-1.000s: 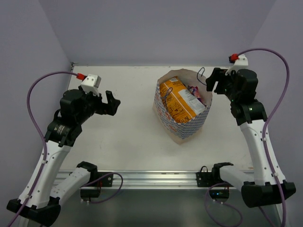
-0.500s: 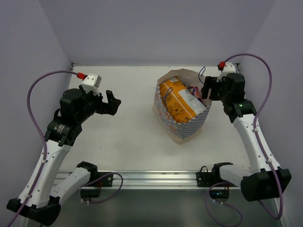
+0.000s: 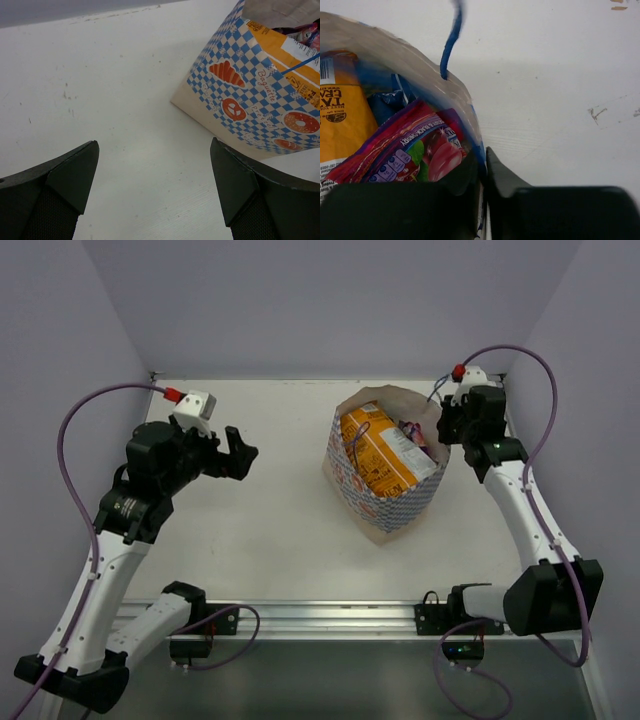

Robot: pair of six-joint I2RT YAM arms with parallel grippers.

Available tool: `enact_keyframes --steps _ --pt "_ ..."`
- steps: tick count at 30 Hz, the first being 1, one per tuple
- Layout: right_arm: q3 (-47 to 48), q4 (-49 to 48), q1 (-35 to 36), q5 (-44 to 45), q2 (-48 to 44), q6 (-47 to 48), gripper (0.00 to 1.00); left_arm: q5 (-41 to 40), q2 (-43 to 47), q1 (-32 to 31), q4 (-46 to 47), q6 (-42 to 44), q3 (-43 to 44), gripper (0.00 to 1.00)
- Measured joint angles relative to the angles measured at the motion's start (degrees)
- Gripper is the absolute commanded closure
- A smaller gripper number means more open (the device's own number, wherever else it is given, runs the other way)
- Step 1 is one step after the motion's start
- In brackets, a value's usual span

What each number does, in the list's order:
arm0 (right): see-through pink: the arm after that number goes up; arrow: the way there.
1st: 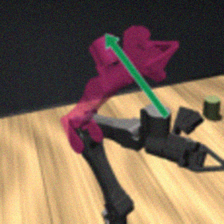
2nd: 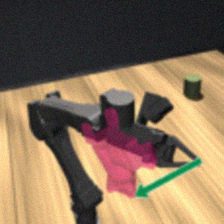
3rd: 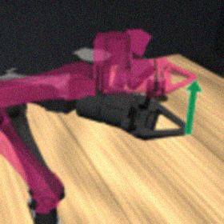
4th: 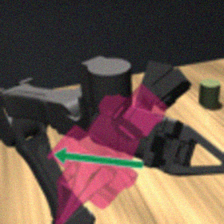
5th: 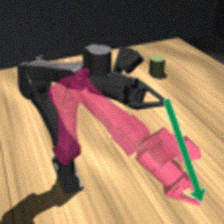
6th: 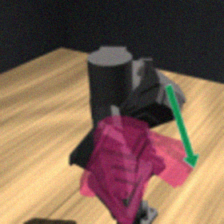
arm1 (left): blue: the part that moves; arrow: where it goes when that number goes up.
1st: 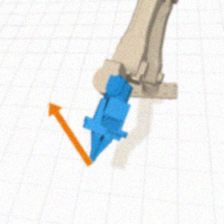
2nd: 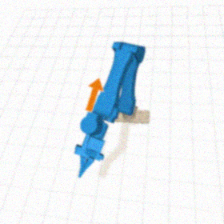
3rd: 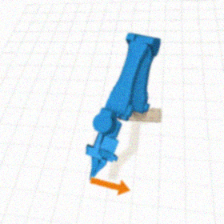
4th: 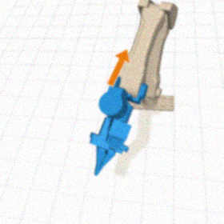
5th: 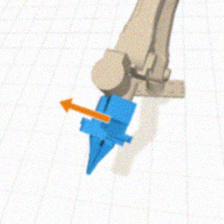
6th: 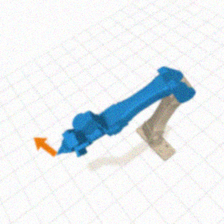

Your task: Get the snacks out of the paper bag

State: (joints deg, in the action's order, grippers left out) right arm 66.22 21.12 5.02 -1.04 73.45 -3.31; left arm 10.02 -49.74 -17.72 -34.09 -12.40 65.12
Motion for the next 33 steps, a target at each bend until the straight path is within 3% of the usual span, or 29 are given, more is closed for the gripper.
enact_keyframes --steps 12,18,25,33 --pt "3.2 1.9 2.7 2.2 -5.2 5.3 1.00 5.7 -11.6 -2.3 1.8 -3.6 10.3 0.00" --pt "0.0 -3.8 12.2 11.6 -12.5 12.0 1.00 2.8 -18.6 -13.0 7.4 -8.7 15.0 0.00" --pt "-6.2 -12.3 17.0 20.0 -14.5 17.0 1.00 -4.0 -27.5 -27.9 13.3 -16.5 15.3 0.02" --pt "-7.3 -15.0 20.4 24.1 -13.7 17.9 1.00 -9.7 -34.8 -34.9 23.3 -24.7 15.5 0.05"
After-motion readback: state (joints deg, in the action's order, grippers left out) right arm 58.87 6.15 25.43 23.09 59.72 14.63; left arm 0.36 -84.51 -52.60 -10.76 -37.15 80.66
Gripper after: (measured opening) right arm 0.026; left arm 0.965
